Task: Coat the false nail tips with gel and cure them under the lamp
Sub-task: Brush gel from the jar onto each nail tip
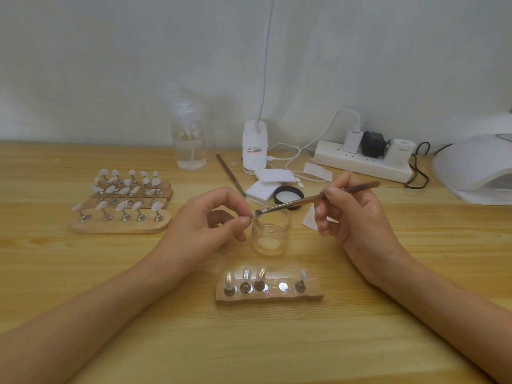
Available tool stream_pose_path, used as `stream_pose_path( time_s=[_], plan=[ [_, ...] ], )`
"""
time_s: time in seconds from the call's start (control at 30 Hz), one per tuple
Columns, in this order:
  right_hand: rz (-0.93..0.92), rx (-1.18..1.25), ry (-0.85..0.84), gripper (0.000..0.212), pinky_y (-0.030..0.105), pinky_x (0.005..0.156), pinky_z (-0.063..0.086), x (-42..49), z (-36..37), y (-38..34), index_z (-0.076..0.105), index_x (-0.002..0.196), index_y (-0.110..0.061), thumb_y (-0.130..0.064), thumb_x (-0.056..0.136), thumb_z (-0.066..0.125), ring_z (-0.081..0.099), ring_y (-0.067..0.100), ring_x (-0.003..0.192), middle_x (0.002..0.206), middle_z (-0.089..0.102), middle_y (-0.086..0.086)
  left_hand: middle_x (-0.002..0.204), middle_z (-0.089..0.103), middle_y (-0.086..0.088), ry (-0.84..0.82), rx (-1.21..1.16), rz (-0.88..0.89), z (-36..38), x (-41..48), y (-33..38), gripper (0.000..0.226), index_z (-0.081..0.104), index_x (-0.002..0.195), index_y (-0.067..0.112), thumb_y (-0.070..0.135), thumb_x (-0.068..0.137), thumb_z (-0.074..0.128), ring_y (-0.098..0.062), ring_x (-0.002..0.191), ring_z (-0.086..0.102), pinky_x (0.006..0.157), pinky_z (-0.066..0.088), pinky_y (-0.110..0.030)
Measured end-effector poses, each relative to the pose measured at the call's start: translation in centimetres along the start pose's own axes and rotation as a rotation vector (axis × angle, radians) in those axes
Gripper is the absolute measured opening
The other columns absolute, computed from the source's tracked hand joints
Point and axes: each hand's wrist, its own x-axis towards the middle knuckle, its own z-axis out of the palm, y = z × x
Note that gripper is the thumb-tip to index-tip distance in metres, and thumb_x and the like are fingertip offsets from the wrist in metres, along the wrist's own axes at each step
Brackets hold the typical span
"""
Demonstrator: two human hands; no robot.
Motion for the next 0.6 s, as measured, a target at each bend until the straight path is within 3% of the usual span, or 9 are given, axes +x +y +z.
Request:
stream_pose_path(
  time_s=[0.17, 0.33, 0.5, 0.6],
  plan=[
    [0.019, -0.017, 0.076, 0.016, 0.021, 0.049, 0.047, -0.02, -0.18, 0.03, 0.052, 0.077, -0.017, -0.016, 0.093, 0.056, 0.055, 0.011, 0.056, 0.062, 0.058, 0.001, 0.075, 0.068, 0.007, 0.008, 0.004, -0.022, -0.04, -0.05, 0.04, 0.007, 0.067, 0.084, 0.014, 0.009, 0.086, 0.071, -0.01, 0.069, 0.067, 0.064, 0.048, -0.031],
    [-0.001, -0.01, 0.007, 0.017, 0.021, 0.05, 0.048, -0.06, -0.05, -0.08, 0.056, 0.076, -0.02, -0.018, 0.093, 0.057, 0.056, 0.012, 0.057, 0.063, 0.059, 0.001, 0.074, 0.069, 0.006, 0.006, 0.019, -0.04, -0.13, 0.0, -0.11, 0.012, 0.068, 0.08, 0.021, 0.011, 0.086, 0.072, -0.01, 0.071, 0.067, 0.061, 0.051, -0.024],
    [0.019, -0.034, 0.077, 0.027, 0.021, 0.049, 0.046, -0.03, -0.05, 0.03, 0.054, 0.074, -0.02, -0.011, 0.099, 0.052, 0.055, 0.011, 0.056, 0.061, 0.058, 0.001, 0.073, 0.069, 0.003, 0.003, 0.019, -0.039, -0.17, 0.05, -0.26, 0.017, 0.068, 0.077, 0.023, 0.01, 0.086, 0.072, -0.009, 0.068, 0.067, 0.058, 0.05, -0.022],
    [-0.007, -0.002, 0.033, 0.021, 0.021, 0.05, 0.047, -0.06, 0.03, -0.2, 0.056, 0.074, -0.023, -0.018, 0.094, 0.056, 0.055, 0.012, 0.056, 0.062, 0.058, 0.001, 0.072, 0.069, 0.005, -0.002, 0.025, -0.035, -0.23, 0.09, -0.26, 0.017, 0.068, 0.077, 0.025, 0.011, 0.086, 0.072, -0.008, 0.068, 0.066, 0.059, 0.051, -0.022]
  ],
)
